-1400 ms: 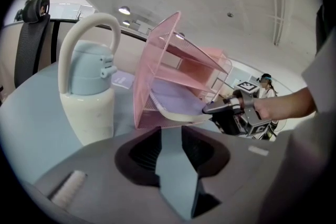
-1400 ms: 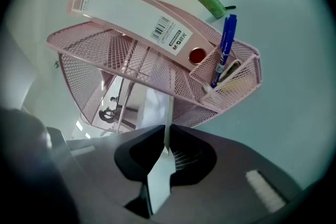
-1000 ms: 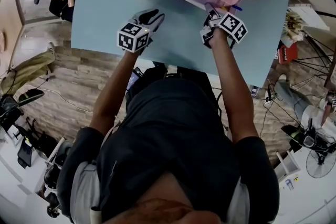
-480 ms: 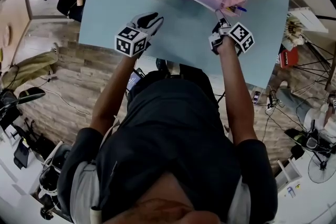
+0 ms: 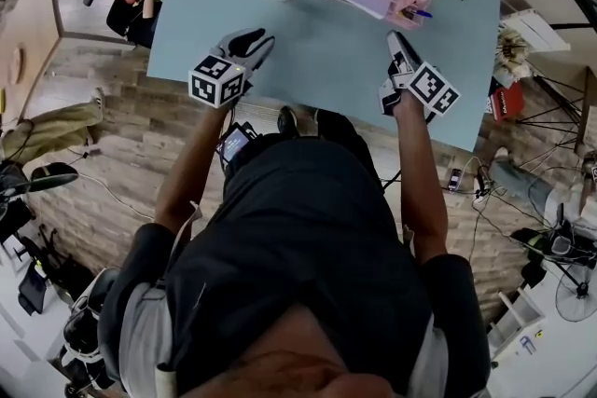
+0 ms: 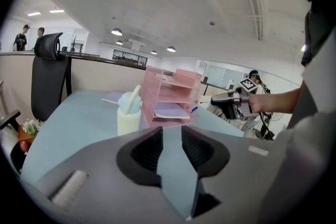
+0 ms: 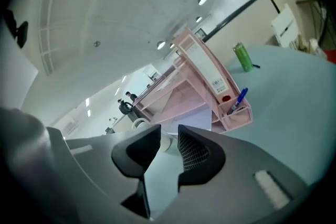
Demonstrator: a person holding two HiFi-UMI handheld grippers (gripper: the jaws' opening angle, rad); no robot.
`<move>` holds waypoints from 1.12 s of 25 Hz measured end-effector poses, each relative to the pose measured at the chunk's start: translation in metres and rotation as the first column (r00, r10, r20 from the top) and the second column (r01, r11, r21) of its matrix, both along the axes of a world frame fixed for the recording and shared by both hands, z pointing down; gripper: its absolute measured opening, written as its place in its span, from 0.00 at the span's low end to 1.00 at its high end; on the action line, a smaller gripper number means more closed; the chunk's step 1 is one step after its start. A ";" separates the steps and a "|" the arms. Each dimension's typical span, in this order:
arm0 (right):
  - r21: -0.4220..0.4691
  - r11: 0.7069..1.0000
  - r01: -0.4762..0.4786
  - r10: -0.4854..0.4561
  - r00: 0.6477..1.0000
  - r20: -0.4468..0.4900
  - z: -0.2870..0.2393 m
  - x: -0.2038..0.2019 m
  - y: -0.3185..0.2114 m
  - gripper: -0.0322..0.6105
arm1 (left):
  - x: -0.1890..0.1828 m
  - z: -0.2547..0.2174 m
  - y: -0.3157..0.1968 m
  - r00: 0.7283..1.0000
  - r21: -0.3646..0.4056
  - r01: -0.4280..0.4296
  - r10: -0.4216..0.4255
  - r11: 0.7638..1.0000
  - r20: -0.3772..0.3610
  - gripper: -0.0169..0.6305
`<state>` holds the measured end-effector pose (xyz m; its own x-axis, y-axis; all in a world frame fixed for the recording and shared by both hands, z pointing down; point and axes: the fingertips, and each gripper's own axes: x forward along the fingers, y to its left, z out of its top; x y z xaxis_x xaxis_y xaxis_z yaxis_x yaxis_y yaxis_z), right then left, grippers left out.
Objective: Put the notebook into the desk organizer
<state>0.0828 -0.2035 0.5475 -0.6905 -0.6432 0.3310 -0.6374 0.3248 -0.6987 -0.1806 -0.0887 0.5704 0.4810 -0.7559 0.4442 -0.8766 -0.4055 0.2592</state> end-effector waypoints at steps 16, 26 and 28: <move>0.502 0.833 0.233 -0.087 0.951 -0.297 -0.185 -0.011 0.099 0.18 | -0.017 -0.116 0.045 0.998 0.240 -0.048 0.040 0.970 0.038 0.29; 0.644 0.709 0.287 -0.062 0.935 -0.349 -0.277 -0.016 0.154 0.18 | -0.006 -0.181 0.067 0.990 0.359 -0.113 0.076 0.926 0.116 0.29; 0.652 0.688 0.319 -0.063 0.921 -0.384 -0.282 -0.014 0.164 0.18 | 0.000 -0.187 0.073 0.989 0.371 -0.115 0.071 0.921 0.130 0.29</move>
<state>0.0691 -0.0397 0.2650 -0.7674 -0.6381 0.0624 -0.6394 0.7689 -0.0009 -0.1809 -0.0155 0.3837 0.5209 -0.8321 0.1905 -0.8446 -0.5347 -0.0261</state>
